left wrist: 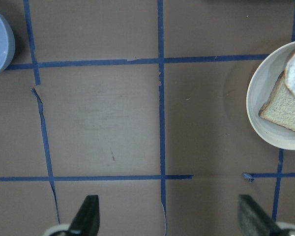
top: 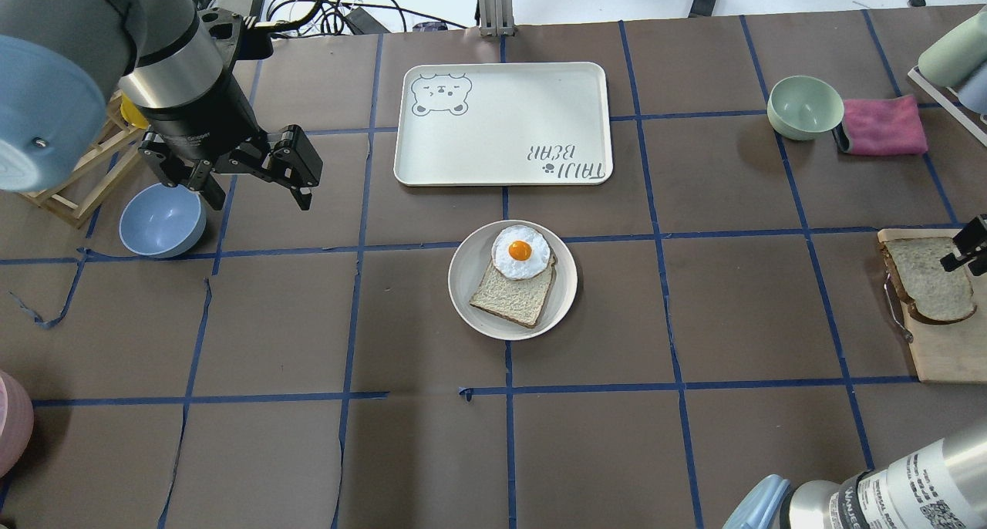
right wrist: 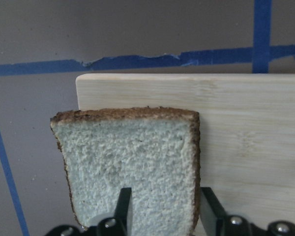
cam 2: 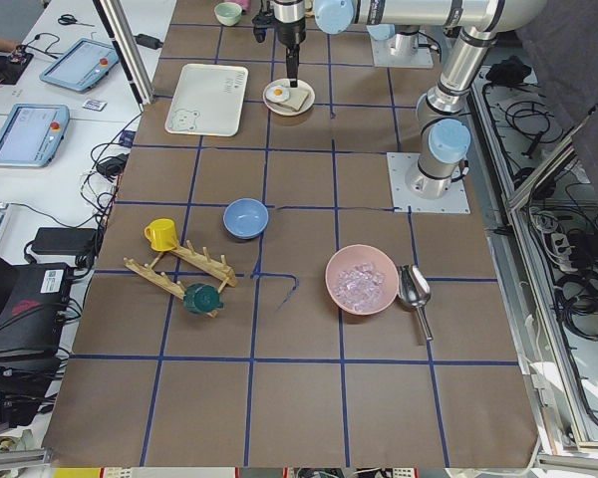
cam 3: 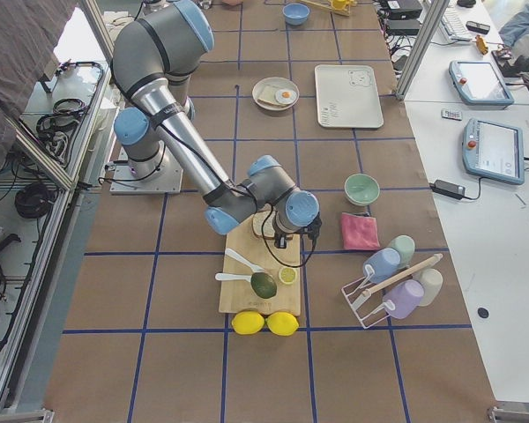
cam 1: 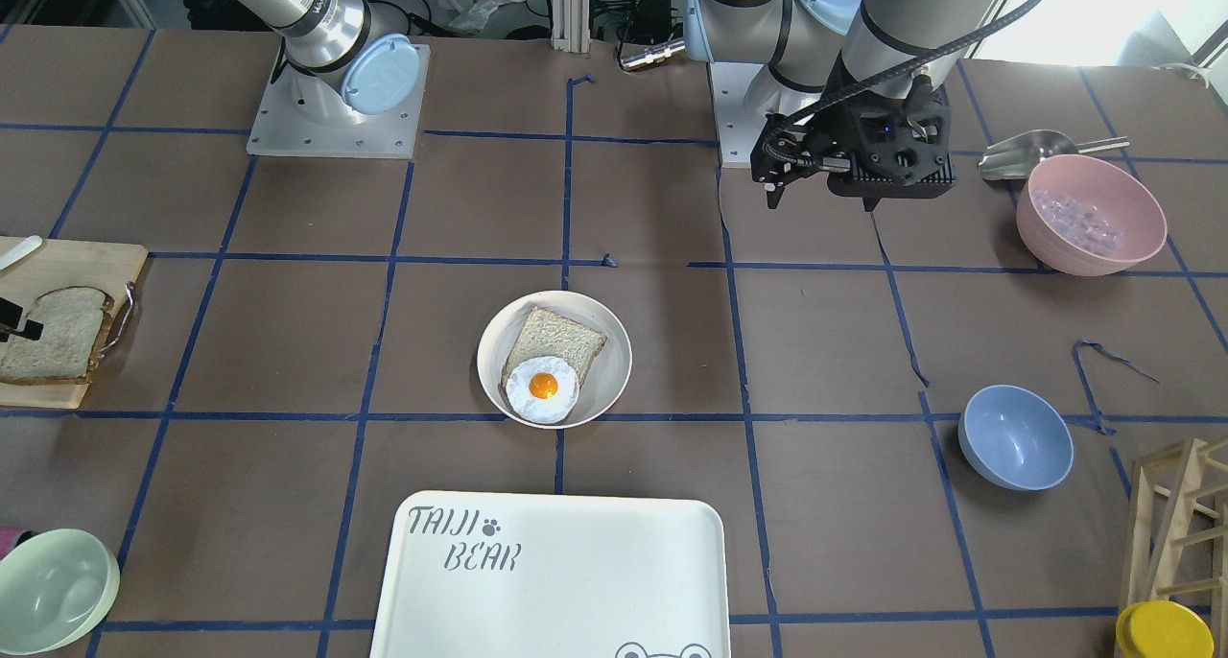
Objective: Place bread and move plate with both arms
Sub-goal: 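Lift the bread slice off the cutting board with the right gripper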
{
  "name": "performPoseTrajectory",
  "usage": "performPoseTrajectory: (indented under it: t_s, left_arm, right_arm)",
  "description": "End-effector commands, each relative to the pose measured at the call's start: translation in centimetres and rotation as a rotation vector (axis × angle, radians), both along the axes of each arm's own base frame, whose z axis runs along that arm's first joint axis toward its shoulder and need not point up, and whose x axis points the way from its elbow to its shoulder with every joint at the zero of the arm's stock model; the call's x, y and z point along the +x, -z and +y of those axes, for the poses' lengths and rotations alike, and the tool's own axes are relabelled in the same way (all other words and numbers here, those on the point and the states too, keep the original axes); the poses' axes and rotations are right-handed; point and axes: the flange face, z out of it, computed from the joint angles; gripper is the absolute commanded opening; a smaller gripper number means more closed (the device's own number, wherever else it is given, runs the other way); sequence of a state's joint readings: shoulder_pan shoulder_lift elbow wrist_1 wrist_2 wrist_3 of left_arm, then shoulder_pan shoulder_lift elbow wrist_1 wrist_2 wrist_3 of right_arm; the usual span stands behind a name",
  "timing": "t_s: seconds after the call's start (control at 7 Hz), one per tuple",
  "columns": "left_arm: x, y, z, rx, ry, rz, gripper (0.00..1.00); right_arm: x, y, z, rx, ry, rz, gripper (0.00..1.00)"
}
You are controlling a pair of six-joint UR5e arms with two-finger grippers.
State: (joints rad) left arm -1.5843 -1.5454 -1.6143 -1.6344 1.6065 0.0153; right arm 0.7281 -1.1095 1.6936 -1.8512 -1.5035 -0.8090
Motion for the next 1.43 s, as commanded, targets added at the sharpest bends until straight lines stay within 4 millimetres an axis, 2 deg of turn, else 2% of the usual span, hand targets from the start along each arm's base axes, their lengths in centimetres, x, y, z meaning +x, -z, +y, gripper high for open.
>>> performPoseTrajectory:
  t_s: [0.0, 0.43, 1.0, 1.29]
  left_arm:
    - [0.26, 0.23, 0.02, 0.005, 0.016, -0.004, 1.0]
    - [0.42, 0.18, 0.17, 0.013, 0.025, 0.003, 1.0]
    - [0.43, 0.13, 0.04, 0.007, 0.025, 0.002, 1.0]
    - [0.49, 0.12, 0.04, 0.007, 0.025, -0.004, 1.0]
  right_arm:
    - [-0.04, 0.38, 0.12, -0.01, -0.002, 0.019, 0.39]
    - [-0.28, -0.35, 0.16, -0.007, -0.002, 0.045, 0.37]
    - [-0.33, 0.27, 0.07, -0.013, 0.0, 0.048, 0.37]
    - [-0.23, 0.54, 0.18, -0.009, -0.003, 0.044, 0.27]
